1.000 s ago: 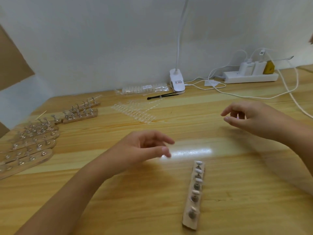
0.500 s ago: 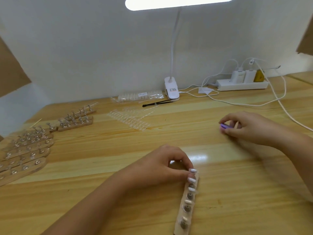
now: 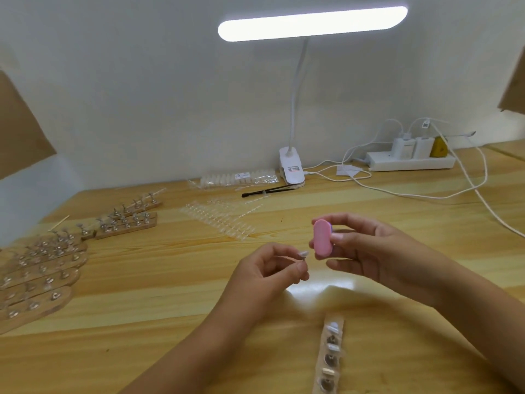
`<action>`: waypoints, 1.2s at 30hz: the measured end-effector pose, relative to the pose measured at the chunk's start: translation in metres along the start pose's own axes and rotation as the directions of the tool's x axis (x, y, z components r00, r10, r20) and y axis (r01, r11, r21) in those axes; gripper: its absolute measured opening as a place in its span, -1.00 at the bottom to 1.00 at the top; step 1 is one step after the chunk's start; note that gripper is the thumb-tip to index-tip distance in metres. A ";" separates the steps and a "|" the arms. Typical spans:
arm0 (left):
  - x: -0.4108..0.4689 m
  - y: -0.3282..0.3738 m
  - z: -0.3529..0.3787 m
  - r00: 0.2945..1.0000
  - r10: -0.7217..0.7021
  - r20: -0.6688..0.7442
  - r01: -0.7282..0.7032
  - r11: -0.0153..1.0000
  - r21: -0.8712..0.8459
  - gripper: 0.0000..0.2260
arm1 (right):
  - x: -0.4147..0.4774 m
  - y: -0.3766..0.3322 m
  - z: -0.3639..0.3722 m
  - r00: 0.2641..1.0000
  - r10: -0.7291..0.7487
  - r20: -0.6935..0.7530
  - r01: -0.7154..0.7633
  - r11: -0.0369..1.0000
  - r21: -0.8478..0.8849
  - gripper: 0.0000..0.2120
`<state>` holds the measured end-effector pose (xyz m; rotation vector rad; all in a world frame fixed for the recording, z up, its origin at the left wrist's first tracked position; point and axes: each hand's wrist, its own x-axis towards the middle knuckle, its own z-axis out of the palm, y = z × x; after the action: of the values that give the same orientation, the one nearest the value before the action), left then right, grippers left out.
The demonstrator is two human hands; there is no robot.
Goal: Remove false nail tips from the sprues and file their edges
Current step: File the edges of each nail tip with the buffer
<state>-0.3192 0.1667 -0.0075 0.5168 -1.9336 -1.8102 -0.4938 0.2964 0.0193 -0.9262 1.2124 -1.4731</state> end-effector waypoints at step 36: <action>-0.002 -0.006 0.000 0.995 0.095 0.021 -0.094 0.995 -0.008 -0.83 | 0.000 0.007 0.010 0.999 -0.024 -0.037 0.019 0.992 -0.128 -0.78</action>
<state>-0.3177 0.1677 -0.0134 0.3981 -1.9318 -1.7692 -0.4831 0.2937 0.0149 -1.0034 1.3410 -1.4490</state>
